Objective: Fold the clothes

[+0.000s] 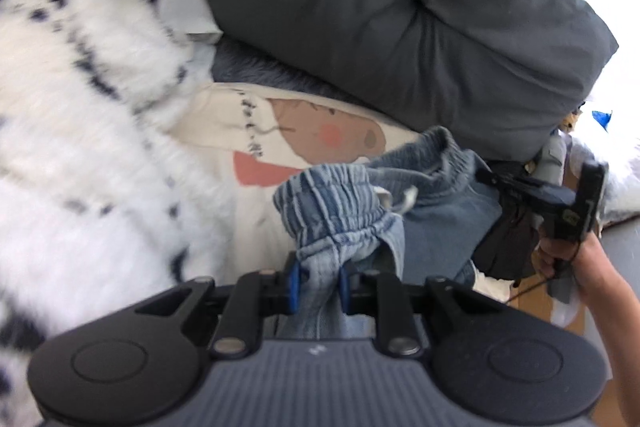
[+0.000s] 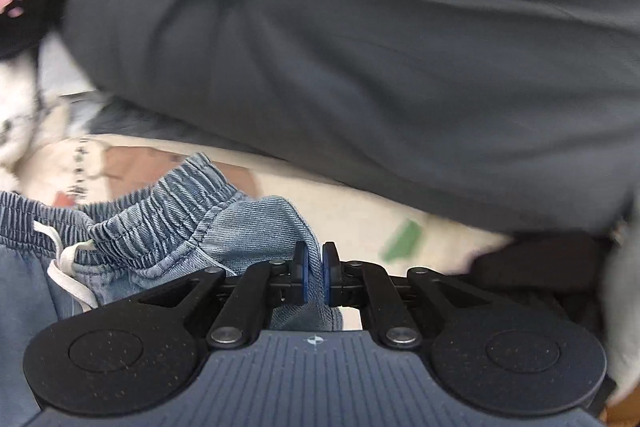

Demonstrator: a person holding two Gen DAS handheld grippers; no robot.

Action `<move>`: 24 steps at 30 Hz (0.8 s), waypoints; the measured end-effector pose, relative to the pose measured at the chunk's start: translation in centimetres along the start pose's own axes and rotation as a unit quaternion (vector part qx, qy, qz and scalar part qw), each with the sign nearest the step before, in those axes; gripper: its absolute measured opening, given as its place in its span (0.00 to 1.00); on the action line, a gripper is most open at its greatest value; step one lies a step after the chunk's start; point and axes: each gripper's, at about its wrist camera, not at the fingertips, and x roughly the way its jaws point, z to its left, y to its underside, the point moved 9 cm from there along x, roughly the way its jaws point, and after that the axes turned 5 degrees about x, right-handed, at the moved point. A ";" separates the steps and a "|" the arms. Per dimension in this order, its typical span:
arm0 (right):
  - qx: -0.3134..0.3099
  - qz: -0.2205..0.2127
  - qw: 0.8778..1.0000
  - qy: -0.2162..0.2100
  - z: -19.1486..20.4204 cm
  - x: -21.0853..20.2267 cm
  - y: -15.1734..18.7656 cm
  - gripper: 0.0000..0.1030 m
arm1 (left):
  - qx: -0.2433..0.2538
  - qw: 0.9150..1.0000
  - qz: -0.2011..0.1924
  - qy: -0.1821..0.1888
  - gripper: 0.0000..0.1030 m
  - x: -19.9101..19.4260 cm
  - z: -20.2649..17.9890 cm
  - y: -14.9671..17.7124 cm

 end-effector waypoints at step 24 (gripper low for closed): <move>0.041 0.005 0.993 0.109 -6.7 1.4 1.9 0.04 | 0.061 0.995 0.046 -0.056 0.13 10.5 1.2 -2.6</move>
